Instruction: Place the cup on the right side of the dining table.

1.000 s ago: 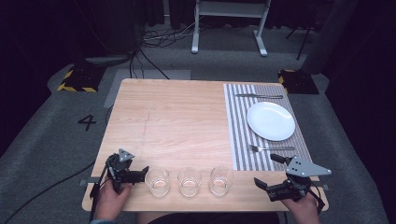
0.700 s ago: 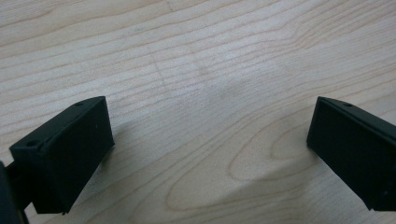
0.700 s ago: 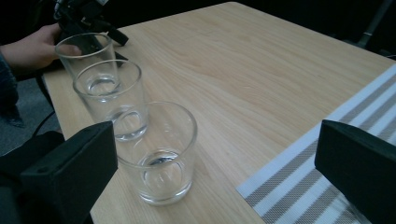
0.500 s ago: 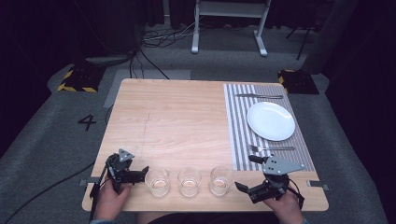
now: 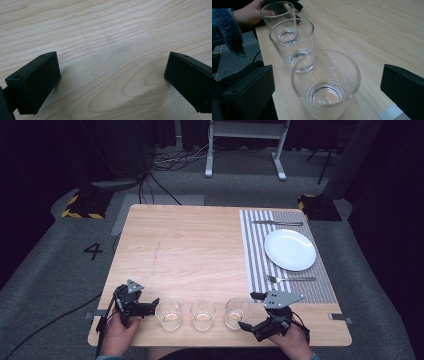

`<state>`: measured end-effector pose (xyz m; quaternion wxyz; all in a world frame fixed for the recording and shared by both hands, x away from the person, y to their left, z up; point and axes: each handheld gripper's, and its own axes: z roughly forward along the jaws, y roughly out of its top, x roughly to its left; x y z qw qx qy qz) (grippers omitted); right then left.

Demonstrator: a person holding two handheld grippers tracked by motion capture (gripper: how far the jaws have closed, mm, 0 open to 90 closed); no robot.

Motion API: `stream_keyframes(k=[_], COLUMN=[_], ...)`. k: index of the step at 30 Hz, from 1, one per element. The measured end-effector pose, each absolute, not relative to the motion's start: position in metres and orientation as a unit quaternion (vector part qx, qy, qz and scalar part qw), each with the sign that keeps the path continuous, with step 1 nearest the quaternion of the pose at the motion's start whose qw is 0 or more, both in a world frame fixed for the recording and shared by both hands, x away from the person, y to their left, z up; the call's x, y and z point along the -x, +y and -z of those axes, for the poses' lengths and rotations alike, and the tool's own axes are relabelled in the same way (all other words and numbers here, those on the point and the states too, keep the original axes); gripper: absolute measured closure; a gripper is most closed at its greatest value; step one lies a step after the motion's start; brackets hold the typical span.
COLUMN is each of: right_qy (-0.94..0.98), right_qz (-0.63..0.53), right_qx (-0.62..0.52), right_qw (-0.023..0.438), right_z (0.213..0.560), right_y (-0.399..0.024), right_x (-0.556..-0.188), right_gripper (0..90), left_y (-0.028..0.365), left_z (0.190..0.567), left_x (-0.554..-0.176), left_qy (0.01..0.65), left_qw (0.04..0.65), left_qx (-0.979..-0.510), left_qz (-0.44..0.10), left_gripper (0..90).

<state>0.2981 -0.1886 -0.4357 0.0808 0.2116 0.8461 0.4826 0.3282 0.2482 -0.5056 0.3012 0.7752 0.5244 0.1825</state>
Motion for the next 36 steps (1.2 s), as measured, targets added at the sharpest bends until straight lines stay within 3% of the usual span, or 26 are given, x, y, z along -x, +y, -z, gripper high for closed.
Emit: stream_keyframes(k=[11, 17, 20, 36], right_qy=[0.863, 0.871, 0.871, 0.877], right_qz=[-0.453, -0.426, -0.425, -0.414], right_qx=[-0.215, -0.23, -0.233, -0.228], right_qw=[0.064, 0.084, 0.082, 0.088], right_z=[0.464, 0.473, 0.475, 0.474], right_y=[-0.171, -0.16, -0.16, -0.158], right_x=[-0.303, -0.304, -0.305, -0.305], right_gripper=[0.8, 16.4, 18.5, 20.3], left_y=[0.248, 0.248, 0.248, 0.248], left_z=[0.506, 0.506, 0.506, 0.506], left_x=[-0.328, -0.328, -0.328, -0.328], left_qy=[0.525, 0.524, 0.524, 0.524], left_qw=[0.302, 0.302, 0.302, 0.301], left_qx=[-0.775, -0.775, -0.775, -0.775], left_qz=[-0.182, -0.182, -0.183, -0.183], left_gripper=[0.5, 0.5, 0.5, 0.5])
